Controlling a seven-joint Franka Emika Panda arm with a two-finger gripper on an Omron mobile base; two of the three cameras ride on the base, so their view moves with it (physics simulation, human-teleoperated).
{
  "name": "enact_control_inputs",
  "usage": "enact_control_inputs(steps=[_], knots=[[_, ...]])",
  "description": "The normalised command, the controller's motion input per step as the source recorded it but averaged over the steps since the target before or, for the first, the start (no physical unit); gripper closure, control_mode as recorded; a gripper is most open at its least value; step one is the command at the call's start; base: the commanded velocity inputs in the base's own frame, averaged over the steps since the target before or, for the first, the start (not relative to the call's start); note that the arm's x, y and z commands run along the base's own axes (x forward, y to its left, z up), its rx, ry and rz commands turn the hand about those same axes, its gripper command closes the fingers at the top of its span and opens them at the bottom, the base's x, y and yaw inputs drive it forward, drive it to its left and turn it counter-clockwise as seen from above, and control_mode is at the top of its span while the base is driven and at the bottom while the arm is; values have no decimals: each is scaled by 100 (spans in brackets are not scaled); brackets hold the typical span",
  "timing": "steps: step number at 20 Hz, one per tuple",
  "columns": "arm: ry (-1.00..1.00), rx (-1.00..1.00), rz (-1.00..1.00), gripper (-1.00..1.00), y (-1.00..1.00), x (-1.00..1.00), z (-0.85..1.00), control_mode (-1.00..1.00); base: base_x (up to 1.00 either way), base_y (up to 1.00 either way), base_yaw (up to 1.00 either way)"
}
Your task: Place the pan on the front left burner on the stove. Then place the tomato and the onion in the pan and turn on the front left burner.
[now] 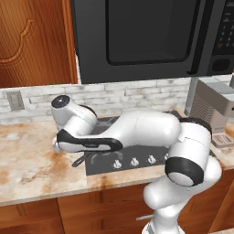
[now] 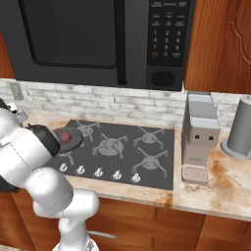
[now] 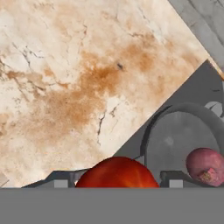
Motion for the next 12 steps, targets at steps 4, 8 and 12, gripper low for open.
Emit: enact_control_inputs(steps=[4, 8, 12], knots=[[-2, 0, -4, 100, -94, -8, 1, -100, 0, 0, 0], [-5, 0, 0, 100, -78, 0, 0, -100, 0, 0, 0], [-8, 2, 0, 100, -56, 19, 0, -100, 0, 0, 0]])
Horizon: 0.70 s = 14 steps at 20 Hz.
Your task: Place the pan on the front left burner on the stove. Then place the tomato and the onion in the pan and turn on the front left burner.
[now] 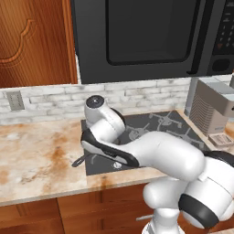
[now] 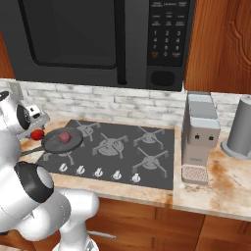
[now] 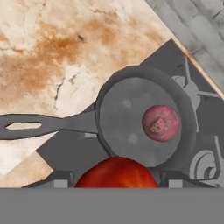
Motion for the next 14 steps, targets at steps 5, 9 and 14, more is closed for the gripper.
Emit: enact_control_inputs(steps=[5, 9, 14], knots=[[-10, 0, 0, 100, -12, 45, 0, -100, 0, 0, 0], [-4, 0, 0, 100, 2, 53, 0, -100, 0, 0, 0], [0, 0, 0, 100, 8, 34, 0, -100, 0, 0, 0]])
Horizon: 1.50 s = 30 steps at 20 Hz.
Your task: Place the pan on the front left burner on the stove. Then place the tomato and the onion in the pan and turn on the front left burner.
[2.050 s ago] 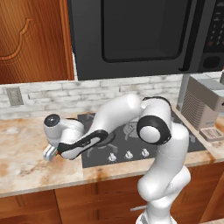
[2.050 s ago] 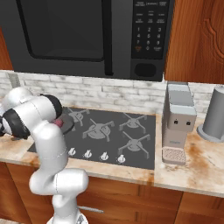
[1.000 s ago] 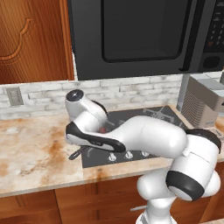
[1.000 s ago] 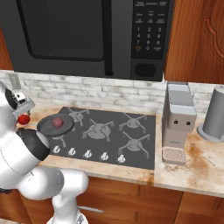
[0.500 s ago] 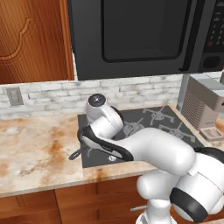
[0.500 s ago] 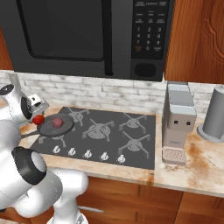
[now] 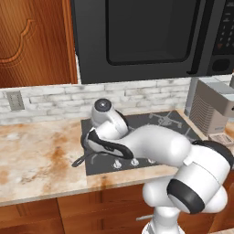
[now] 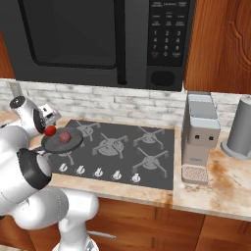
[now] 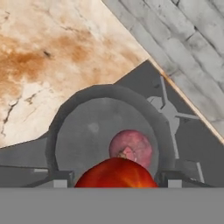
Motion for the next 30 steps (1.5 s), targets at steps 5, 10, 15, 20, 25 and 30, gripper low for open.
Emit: enact_control_inputs(steps=[5, 10, 15, 20, 25, 30], knots=[[15, 0, -1, 100, 15, 1, -4, -100, 0, 0, 0], [17, 0, -2, 100, 6, 0, -18, -100, 0, 0, 0], [5, 0, 0, 100, 0, 0, -52, -100, 0, 0, 0], [2, 0, 0, 100, 0, 0, -65, -100, 0, 0, 0], [0, 0, 0, 100, 0, 0, -43, -100, 0, 0, 0], [0, 0, 0, 100, 0, 0, -28, -100, 0, 0, 0]])
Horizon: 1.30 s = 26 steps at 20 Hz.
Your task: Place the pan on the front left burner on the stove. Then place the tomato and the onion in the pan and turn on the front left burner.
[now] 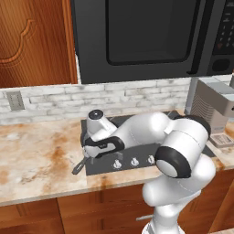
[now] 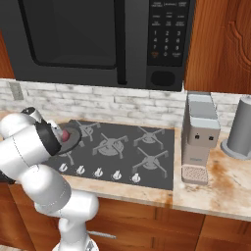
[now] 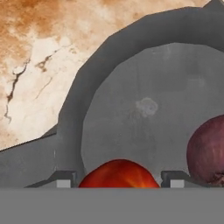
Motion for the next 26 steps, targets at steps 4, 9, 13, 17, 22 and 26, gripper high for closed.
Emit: enact_control_inputs(steps=[4, 9, 13, 17, 22, 26], knots=[[0, 0, 0, -100, 0, -2, -5, -100, 0, 0, 0], [0, 0, 0, -100, 0, -2, 0, -100, 0, 0, 0], [0, 0, 0, -100, 0, -3, 0, -100, 0, 0, 0], [-4, 0, 0, -100, -1, -6, 2, -100, 0, 0, 0], [-13, 1, 0, -100, -4, -15, 17, -100, 0, 0, 0], [-14, 1, 0, -100, -6, -22, 23, -100, 0, 0, 0]])
